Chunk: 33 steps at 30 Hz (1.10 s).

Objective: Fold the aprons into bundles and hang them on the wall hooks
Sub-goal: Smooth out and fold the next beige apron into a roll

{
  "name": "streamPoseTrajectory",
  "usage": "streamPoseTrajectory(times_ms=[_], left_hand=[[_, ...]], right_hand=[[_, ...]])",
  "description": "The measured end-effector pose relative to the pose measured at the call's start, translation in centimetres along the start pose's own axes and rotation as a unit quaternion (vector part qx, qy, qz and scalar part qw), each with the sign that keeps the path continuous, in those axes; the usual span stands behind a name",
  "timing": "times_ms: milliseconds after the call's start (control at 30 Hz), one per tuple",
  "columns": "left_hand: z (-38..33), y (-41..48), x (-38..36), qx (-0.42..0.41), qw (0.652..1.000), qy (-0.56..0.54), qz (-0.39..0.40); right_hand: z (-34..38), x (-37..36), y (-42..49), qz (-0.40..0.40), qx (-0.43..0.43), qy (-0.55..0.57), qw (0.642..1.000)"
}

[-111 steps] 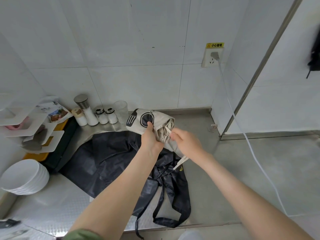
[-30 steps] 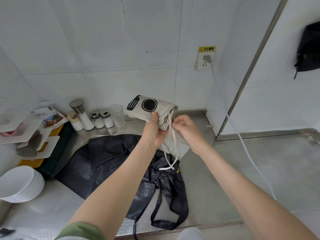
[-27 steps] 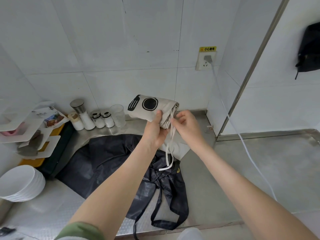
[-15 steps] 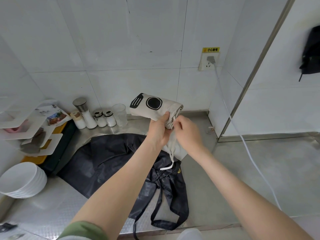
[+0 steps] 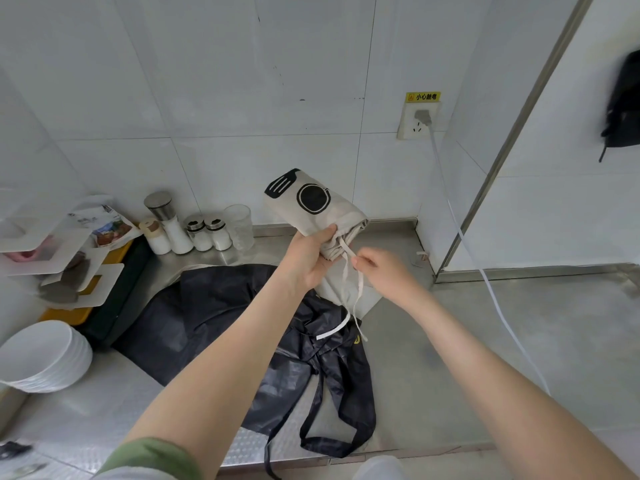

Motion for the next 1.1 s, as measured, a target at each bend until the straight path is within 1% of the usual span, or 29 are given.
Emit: streamPoseTrajectory(times_ms=[100,133,167,200,233,267,300,333,367,467,500,633,733,800,833,933,1000,1100], left_hand=[[-0.2,-0.1,-0.1,0.008,0.999,0.036,0.013],[-0.4,-0.2,-0.1,0.011,0.999,0.046,0.018],[-0.5,-0.3,-0.1,0.015,0.998,0.057,0.024],[-0.7,-0.4,0.0,0.019,0.997,0.069,0.029],[-0.9,-0.6,0.0,0.026,0.996,0.082,0.036],[-1.2,-0.8,0.1,0.036,0.994,0.094,0.045],[-1.3,-1.1,0.1,0.05,0.992,0.103,0.057],[-1.5,-1.4,0.2,0.066,0.989,0.112,0.071],[-1.5,-1.7,0.1,0.083,0.986,0.12,0.083],[-1.4,-2.4,0.1,0.134,0.975,0.146,0.102],[-1.3,-2.6,0.1,0.147,0.971,0.154,0.106],[-1.1,-2.8,0.0,0.192,0.959,0.163,0.127],[-1.0,-2.5,0.2,0.214,0.956,0.155,0.124],[-1.0,-2.3,0.3,0.202,0.965,0.132,0.106],[-1.1,-2.1,0.3,0.182,0.972,0.125,0.085],[-1.2,-1.7,0.2,0.084,0.98,0.178,0.02],[-1.3,-1.6,0.2,0.021,0.975,0.217,-0.043],[-1.3,-1.4,0.3,-0.051,0.957,0.275,-0.075]], right_hand=[[-0.3,0.2,0.1,0.01,-0.006,-0.006,1.0],[-0.3,0.2,0.2,0.022,-0.014,0.016,1.0],[-0.3,0.4,0.2,0.037,-0.028,0.072,0.996],[-0.4,0.6,0.2,0.046,-0.044,0.163,0.985],[-0.6,1.1,0.3,0.041,-0.055,0.27,0.961],[-0.9,1.7,0.5,0.031,-0.061,0.369,0.927],[-1.1,2.3,0.7,0.024,-0.058,0.44,0.896],[-1.2,2.9,0.7,0.028,-0.051,0.479,0.876],[-1.0,3.3,0.7,0.041,-0.047,0.494,0.867],[0.5,3.5,0.5,0.114,-0.041,0.493,0.861],[0.8,3.3,0.5,0.124,-0.041,0.496,0.859],[1.6,2.6,0.3,0.108,-0.07,0.529,0.839],[1.3,2.2,0.3,0.091,-0.076,0.531,0.839],[1.0,2.0,0.4,0.089,-0.072,0.532,0.839],[0.9,2.0,0.4,0.09,-0.071,0.532,0.839],[1.0,2.0,0.1,0.098,-0.049,0.52,0.847],[0.8,1.8,0.1,0.104,-0.034,0.508,0.854],[0.6,1.3,0.4,0.079,-0.048,0.492,0.865]])
Point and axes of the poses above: each hand's wrist, its own y-axis towards the middle knuckle, its own x-axis out of the back of the hand, z = x × y, the point moved 2 cm from there along y, towards the middle knuckle, and after that the axes turned 12 degrees about -y, right-handed, at the moved point
